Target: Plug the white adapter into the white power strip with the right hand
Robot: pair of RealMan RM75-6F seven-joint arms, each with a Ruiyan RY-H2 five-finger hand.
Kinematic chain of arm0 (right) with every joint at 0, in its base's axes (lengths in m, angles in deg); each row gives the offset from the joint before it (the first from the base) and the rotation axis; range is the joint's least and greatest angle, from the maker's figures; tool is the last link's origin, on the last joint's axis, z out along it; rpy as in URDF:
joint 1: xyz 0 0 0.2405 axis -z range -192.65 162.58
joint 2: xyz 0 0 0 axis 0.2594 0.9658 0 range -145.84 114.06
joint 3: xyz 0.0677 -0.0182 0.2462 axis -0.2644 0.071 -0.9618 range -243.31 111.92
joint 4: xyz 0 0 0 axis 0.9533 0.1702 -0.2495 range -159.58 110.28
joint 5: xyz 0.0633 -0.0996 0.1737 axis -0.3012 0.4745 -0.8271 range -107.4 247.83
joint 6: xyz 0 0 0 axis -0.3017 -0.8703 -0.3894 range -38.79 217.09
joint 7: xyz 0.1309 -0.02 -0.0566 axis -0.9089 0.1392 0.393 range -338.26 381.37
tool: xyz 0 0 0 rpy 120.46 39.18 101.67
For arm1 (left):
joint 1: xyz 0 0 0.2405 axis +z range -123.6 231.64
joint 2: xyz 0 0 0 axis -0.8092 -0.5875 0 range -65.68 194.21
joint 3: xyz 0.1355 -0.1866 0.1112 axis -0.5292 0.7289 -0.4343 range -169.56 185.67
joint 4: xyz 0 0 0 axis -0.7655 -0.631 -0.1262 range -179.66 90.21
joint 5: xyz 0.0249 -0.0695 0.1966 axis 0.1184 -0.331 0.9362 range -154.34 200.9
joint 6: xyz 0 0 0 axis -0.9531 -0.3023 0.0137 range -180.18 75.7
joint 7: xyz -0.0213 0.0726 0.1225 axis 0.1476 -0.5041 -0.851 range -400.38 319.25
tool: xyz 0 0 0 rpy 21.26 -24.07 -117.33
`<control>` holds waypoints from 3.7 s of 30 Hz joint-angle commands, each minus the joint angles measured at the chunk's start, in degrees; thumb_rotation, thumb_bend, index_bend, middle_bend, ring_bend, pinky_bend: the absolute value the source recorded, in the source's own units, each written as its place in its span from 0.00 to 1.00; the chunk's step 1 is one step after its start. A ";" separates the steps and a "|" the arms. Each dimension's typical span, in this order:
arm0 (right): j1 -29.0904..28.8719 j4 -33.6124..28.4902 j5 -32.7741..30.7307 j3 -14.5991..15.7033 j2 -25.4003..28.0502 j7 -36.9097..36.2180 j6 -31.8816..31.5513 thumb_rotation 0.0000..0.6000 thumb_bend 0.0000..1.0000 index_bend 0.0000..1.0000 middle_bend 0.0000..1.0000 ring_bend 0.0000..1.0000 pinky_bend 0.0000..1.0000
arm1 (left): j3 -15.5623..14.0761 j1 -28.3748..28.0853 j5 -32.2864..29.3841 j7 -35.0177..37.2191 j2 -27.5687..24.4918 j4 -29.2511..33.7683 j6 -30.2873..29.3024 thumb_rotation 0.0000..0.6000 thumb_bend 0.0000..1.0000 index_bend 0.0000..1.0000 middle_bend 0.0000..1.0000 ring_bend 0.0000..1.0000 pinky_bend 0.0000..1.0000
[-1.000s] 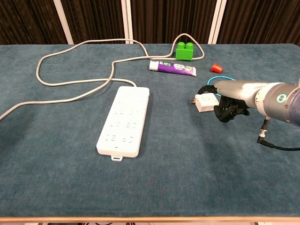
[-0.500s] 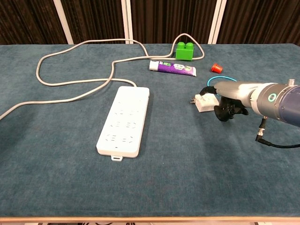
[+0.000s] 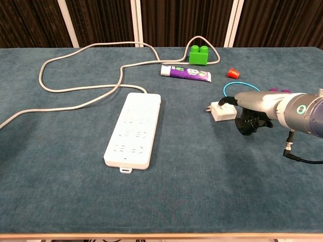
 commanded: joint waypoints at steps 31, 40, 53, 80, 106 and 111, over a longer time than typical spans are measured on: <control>0.56 -5.49 2.00 5.35 2.44 1.53 -2.57 1.00 0.82 0.14 0.83 0.87 0.80 | -0.17 0.03 0.39 -0.65 0.23 -0.02 -0.21 1.00 0.10 0.12 0.00 0.00 0.00; 0.71 -7.74 1.18 6.12 4.20 2.19 -3.66 1.00 0.82 0.14 0.83 0.87 0.80 | -0.11 0.13 0.35 -0.75 0.21 0.01 -0.44 1.00 0.10 0.12 0.00 0.00 0.00; 1.47 -9.55 2.11 6.75 6.60 1.08 -4.16 1.00 0.82 0.14 0.83 0.87 0.80 | -0.03 0.31 0.35 -0.99 0.19 0.11 -0.85 1.00 0.10 0.12 0.00 0.00 0.00; 0.00 -8.08 -2.39 2.74 10.79 -0.87 -2.92 1.00 0.82 0.15 0.83 0.87 0.80 | 0.00 0.42 0.32 -1.43 0.33 0.23 -1.01 1.00 0.10 0.12 0.00 0.00 0.00; -1.98 -8.48 -2.95 3.45 8.49 0.46 -3.21 1.00 0.82 0.15 0.83 0.87 0.80 | 0.20 0.40 0.09 -1.29 0.31 0.20 -0.96 1.00 0.10 0.12 0.00 0.00 0.00; -2.15 -9.61 -2.91 3.49 8.88 0.25 -2.85 1.00 0.82 0.15 0.83 0.87 0.80 | 0.18 0.41 0.11 -1.20 0.25 0.20 -0.95 1.00 0.10 0.12 0.00 0.00 0.00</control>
